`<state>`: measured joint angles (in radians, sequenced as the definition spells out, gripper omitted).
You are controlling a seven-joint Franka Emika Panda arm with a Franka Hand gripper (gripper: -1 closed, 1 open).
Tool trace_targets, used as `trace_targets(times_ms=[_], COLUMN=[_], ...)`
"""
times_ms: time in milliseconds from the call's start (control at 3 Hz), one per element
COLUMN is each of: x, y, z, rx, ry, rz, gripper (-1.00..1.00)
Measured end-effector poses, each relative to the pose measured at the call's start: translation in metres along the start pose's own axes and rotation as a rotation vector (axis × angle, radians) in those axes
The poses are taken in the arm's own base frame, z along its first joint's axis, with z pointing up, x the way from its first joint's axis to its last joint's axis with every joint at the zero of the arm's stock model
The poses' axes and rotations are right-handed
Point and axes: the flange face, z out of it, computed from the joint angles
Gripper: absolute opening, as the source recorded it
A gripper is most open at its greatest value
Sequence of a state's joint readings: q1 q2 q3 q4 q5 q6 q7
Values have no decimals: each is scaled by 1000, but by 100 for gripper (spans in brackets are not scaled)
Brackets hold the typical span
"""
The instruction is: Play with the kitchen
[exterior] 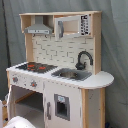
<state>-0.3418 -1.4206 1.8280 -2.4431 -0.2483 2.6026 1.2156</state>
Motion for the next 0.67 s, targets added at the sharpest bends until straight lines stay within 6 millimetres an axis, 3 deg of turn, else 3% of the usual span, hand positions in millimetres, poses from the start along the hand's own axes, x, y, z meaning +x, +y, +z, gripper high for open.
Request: trace_targets(times_ms=[333, 667], x=[-23, -42], y=[28, 51], z=[29, 72], rx=[-48, -102], ry=[-41, -106], rz=[14, 40], gripper=[100, 100])
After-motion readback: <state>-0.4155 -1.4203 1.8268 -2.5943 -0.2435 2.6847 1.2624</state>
